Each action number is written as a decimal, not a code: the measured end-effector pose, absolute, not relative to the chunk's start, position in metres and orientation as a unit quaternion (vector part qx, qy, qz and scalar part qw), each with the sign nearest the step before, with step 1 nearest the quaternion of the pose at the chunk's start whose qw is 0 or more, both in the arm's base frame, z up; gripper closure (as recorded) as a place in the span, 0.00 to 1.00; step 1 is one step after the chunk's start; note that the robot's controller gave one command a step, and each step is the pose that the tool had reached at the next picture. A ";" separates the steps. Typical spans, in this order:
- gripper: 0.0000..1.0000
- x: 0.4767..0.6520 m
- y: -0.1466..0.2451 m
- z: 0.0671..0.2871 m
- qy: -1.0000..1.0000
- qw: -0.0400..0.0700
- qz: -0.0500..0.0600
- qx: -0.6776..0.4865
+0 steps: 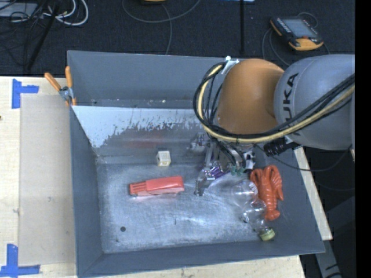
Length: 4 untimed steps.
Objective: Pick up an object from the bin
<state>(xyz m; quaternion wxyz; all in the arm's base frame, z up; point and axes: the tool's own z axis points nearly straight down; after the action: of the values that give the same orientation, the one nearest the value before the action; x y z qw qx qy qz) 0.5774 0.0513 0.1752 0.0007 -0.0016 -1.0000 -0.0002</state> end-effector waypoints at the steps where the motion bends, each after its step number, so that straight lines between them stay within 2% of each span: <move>1: 0.00 0.577 0.051 0.175 -1.000 0.001 0.000 -0.001; 2: 0.00 0.585 0.065 0.143 -0.999 -0.003 0.000 -0.037; 3: 0.00 0.605 0.078 0.091 -1.000 -0.002 0.001 -0.016; 4: 0.00 0.613 0.088 0.087 -1.000 -0.012 0.007 -0.010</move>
Offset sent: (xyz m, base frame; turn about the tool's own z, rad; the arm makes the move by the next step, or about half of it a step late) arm 0.0178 0.0444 -0.1052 0.2073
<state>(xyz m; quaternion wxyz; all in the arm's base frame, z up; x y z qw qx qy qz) 0.6133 0.0882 0.0872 -0.0124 -0.0101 -0.9998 0.0074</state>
